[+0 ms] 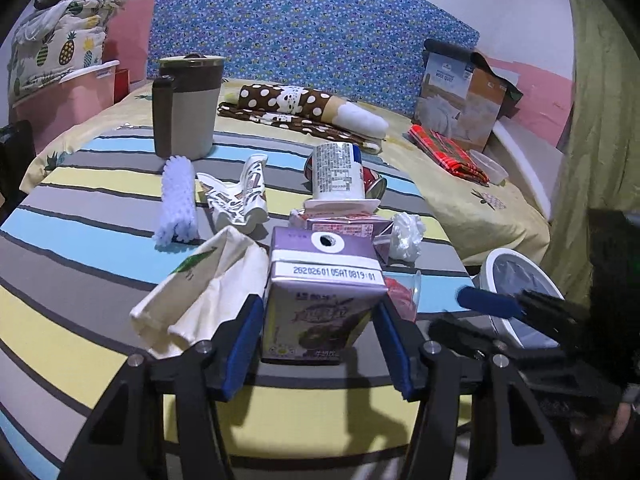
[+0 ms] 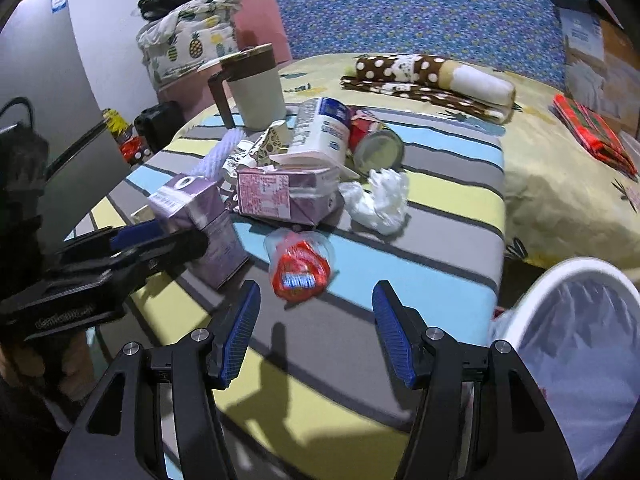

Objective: Collect trash
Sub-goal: 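Grasp the purple juice carton with the left tool while the right tool grasps the red plastic cup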

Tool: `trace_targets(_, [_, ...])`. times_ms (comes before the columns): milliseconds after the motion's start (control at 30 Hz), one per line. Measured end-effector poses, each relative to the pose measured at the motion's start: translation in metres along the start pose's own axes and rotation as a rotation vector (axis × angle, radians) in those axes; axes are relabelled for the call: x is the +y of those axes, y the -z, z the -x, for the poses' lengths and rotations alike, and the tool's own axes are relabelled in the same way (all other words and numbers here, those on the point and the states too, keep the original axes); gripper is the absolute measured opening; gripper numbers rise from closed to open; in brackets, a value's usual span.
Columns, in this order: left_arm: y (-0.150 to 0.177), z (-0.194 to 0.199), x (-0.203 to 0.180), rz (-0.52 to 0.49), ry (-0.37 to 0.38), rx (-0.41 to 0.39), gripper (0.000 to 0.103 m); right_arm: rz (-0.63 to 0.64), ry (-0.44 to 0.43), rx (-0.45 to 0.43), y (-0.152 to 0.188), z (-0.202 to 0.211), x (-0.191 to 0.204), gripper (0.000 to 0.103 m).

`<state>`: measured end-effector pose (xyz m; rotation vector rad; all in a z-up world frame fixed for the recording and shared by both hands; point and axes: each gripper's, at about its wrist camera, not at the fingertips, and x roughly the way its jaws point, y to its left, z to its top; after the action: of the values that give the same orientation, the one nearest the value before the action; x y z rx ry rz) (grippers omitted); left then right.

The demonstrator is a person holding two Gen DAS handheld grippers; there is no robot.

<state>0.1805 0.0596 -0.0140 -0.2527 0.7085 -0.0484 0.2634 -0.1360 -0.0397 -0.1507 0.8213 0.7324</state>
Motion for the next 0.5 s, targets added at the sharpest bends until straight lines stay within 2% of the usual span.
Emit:
trace_targets(233, [0.001, 0.007, 0.011, 0.018, 0.018, -0.007, 0.059, 0.039, -0.022, 0.031, -0.009, -0.020, 0.001, 0.061])
trace_targets(433, [0.003, 0.006, 0.015, 0.020, 0.031, 0.000, 0.059, 0.016, -0.084, 0.068, -0.010, -0.028, 0.000, 0.060])
trace_targets(467, [0.003, 0.006, 0.015, 0.021, 0.032, 0.001, 0.059, 0.015, -0.084, 0.066, -0.010, -0.027, 0.002, 0.058])
trace_targets(500, [0.003, 0.006, 0.015, 0.022, 0.032, 0.001, 0.059, 0.012, -0.085, 0.061, -0.010, -0.027, 0.002, 0.048])
